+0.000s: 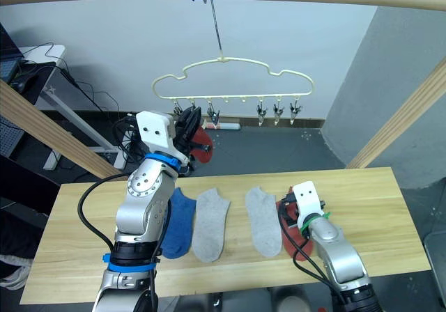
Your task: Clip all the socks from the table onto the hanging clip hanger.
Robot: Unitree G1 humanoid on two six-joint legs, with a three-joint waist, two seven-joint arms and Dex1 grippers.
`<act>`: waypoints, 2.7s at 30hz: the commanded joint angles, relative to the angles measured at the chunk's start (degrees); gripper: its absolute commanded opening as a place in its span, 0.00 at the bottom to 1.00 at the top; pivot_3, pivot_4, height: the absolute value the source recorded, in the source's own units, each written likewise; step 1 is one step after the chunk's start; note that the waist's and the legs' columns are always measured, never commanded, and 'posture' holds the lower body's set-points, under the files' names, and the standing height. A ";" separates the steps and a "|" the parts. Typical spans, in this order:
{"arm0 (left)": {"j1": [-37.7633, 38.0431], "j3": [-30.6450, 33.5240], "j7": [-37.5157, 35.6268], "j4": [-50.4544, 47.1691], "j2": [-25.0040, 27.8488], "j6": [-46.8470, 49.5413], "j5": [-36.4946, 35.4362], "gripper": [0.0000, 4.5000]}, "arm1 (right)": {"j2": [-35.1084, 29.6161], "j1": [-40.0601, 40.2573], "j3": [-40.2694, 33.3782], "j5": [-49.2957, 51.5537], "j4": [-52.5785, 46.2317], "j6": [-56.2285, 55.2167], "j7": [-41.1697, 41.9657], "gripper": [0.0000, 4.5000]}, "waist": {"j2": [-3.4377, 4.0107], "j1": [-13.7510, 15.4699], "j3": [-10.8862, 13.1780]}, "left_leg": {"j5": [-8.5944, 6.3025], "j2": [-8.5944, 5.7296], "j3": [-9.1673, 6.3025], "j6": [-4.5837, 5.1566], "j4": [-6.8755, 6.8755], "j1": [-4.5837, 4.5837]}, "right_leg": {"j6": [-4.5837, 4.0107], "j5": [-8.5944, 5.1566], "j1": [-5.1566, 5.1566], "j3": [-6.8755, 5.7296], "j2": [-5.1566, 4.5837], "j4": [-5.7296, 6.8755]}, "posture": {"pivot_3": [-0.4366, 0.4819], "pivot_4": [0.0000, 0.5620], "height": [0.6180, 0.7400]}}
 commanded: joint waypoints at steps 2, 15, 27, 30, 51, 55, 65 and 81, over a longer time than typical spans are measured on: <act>0.02 0.15 -0.71 -2.73 0.39 -0.06 -0.70 0.02 | 1.95 0.11 -0.42 -0.85 1.70 -0.91 -0.45 1.00 | 0.00 -0.02 0.00 | -0.08 0.00 -0.01 0.14 0.01 0.01 | 0.00 0.00 0.00 0.00 0.00 0.02 | 0.24 0.50 1.00; 0.30 0.76 -4.46 -4.37 1.93 3.03 -4.57 0.02 | -0.80 -2.06 -1.82 -2.79 7.21 -4.21 2.48 0.29 | 0.01 0.01 -0.01 | -0.08 -0.02 -0.03 0.16 0.27 0.05 | 0.01 0.01 0.05 -0.01 0.01 0.30 | 0.25 0.49 1.00; -1.01 3.52 -8.06 -12.04 4.14 16.98 -18.39 0.02 | -9.00 -13.33 13.88 -14.45 -0.49 -19.88 14.38 0.00 | 0.00 -1.59 0.00 | -0.08 0.02 -0.02 0.15 0.28 0.01 | 0.04 0.02 -0.02 -0.01 0.03 0.30 | 0.22 0.49 1.00; -1.44 4.51 -6.85 -13.64 3.85 20.57 -21.81 0.02 | -7.64 -17.18 15.85 -16.49 1.26 -21.93 15.37 0.00 | 0.00 -1.64 0.01 | -0.08 0.04 -0.04 0.15 0.27 0.00 | 0.04 0.02 -0.04 -0.02 0.04 0.29 | 0.23 0.49 1.00; -1.28 5.60 -4.35 -17.19 4.88 26.22 -27.11 0.02 | -1.16 -28.09 16.10 -19.78 8.25 -28.04 20.16 0.00 | -0.03 -1.52 0.03 | -0.07 0.01 -0.03 0.13 0.31 -0.03 | 0.03 0.03 -0.06 -0.02 -0.03 0.28 | 0.23 0.48 1.00; -1.03 5.28 -4.10 -17.59 4.87 26.20 -27.13 0.02 | -0.75 -28.45 15.66 -19.36 8.23 -27.96 20.56 0.00 | -0.03 -1.53 0.03 | -0.08 0.01 -0.03 0.14 0.31 -0.03 | 0.03 0.03 -0.07 -0.02 -0.03 0.28 | 0.24 0.48 1.00; -0.61 4.92 -4.29 -17.53 5.19 25.90 -26.67 0.02 | 1.08 -30.83 14.73 -19.15 8.90 -28.56 20.90 0.00 | -0.03 -1.56 0.03 | -0.08 0.01 -0.02 0.14 0.31 -0.03 | 0.02 0.03 -0.08 -0.01 -0.03 0.29 | 0.24 0.48 1.00; 0.88 4.28 -5.05 -17.22 6.47 25.08 -25.40 0.22 | 3.58 -32.83 14.35 -18.84 10.22 -29.64 20.84 0.00 | -0.03 -1.67 0.02 | -0.07 0.02 -0.02 0.13 0.30 -0.02 | 0.02 0.04 -0.10 -0.01 -0.04 0.30 | 0.24 0.48 1.00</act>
